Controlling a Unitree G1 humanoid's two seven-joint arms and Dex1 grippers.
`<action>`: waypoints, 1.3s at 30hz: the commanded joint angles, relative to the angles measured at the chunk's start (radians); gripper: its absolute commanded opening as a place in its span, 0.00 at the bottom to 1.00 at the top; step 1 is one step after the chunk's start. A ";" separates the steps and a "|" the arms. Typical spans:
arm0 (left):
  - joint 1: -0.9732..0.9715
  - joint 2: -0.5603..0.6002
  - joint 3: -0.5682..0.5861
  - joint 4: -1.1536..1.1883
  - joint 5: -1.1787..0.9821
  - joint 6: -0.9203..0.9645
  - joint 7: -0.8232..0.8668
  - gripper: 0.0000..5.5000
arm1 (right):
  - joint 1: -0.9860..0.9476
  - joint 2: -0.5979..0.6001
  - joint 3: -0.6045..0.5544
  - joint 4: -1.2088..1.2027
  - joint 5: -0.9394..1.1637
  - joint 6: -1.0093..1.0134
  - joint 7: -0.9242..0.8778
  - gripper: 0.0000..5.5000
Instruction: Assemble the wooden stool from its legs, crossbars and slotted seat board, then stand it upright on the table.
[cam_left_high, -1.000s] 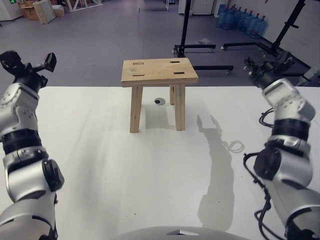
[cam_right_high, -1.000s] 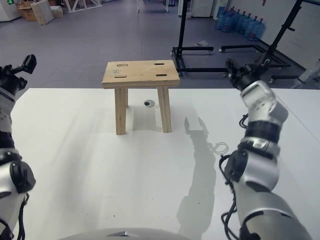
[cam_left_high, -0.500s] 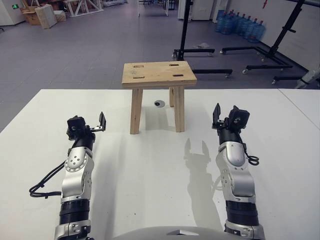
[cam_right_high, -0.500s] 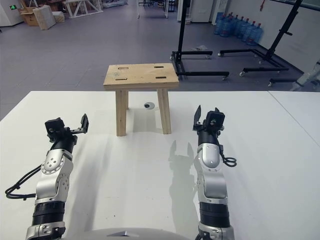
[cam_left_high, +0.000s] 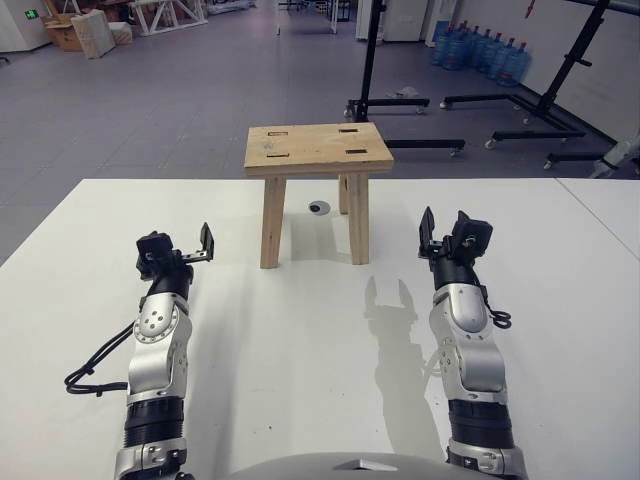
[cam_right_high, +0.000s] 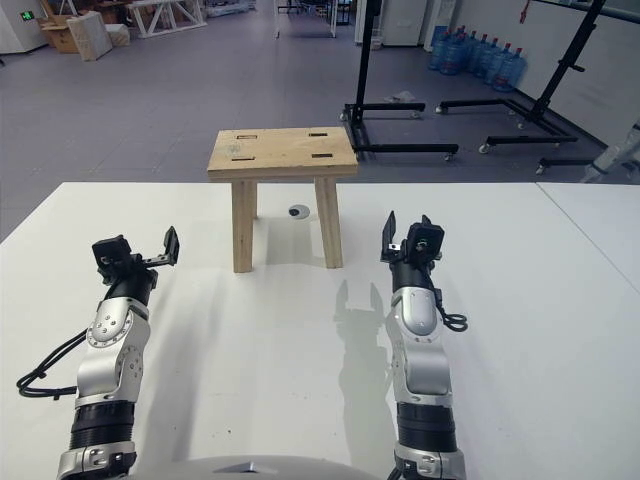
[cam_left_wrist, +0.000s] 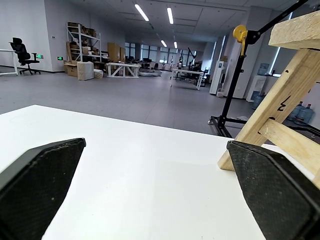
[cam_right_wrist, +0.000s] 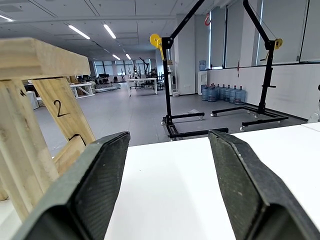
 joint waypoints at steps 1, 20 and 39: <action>-0.017 -0.006 0.003 0.019 0.005 -0.012 0.007 0.94 | -0.022 -0.007 -0.011 0.021 0.007 -0.014 0.011 0.53; -0.046 -0.015 0.015 0.054 0.003 -0.036 0.027 0.94 | -0.059 -0.012 -0.013 0.064 0.003 -0.045 0.028 0.53; -0.050 -0.028 0.005 0.046 0.009 -0.033 0.038 0.94 | -0.063 -0.010 -0.004 0.068 0.000 -0.043 0.030 0.53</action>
